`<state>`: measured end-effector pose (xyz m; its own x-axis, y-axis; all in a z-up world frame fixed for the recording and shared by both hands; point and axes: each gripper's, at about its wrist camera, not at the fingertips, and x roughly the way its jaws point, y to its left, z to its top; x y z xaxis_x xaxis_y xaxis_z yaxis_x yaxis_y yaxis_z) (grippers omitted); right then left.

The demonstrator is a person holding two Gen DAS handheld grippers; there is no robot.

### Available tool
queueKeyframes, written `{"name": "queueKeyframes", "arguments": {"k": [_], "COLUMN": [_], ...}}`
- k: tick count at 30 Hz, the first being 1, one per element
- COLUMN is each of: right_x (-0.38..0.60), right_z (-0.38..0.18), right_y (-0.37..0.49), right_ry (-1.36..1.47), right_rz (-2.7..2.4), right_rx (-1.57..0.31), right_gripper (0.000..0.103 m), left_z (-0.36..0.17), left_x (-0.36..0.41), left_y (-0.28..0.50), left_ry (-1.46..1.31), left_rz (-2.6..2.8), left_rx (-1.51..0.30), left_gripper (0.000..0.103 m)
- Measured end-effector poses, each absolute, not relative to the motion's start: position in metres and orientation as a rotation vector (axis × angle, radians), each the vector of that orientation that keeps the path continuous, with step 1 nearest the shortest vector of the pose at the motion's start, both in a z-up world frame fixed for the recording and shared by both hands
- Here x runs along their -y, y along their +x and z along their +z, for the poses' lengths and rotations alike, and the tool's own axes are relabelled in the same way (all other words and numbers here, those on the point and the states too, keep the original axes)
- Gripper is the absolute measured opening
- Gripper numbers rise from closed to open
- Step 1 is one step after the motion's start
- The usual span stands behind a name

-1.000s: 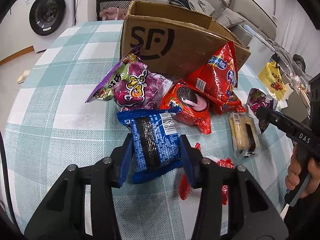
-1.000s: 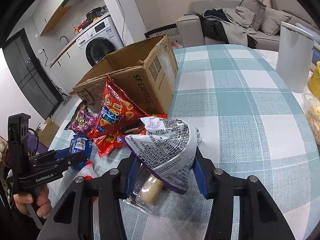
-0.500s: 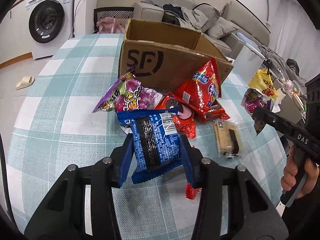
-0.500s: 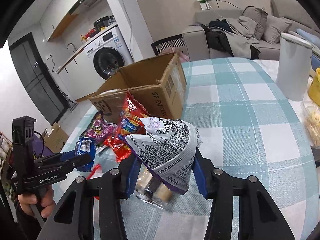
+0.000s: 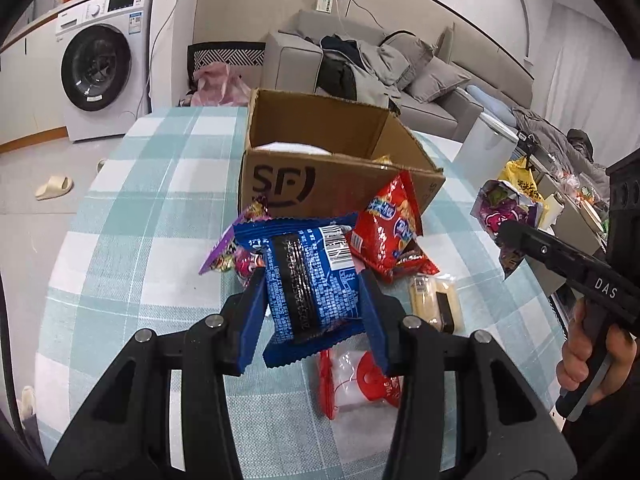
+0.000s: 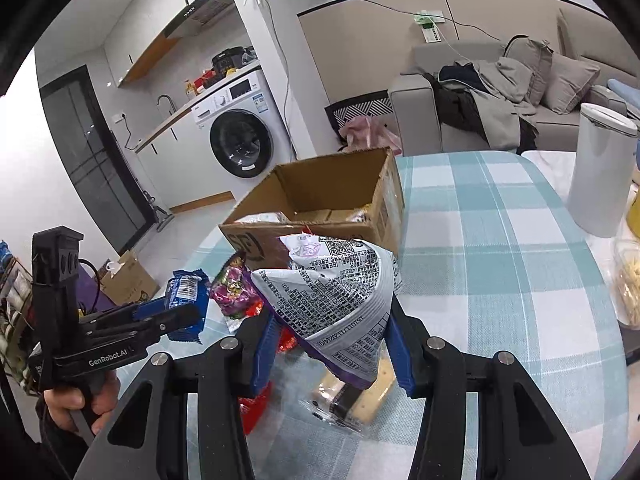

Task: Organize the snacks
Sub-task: 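Lift both held snacks and lower them into the cardboard box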

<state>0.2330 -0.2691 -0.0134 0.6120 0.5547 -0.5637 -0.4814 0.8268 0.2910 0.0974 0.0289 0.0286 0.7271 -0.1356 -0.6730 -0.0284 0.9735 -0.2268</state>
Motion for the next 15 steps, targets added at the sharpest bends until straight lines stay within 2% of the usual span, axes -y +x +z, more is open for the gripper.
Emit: {"name": "queueKeyframes", "arguments": {"k": [15], "right_x": [0.253], "right_z": [0.02], "right_y": [0.239], "right_ry": [0.09], "right_rz": [0.651], "right_rx": [-0.644], "right_gripper": [0.049], "left_z": [0.064], "left_x": [-0.023], "left_y": [0.116], "left_ry": [-0.207], "left_rz": [-0.063], "left_rx": [-0.69], "left_gripper": [0.042]}}
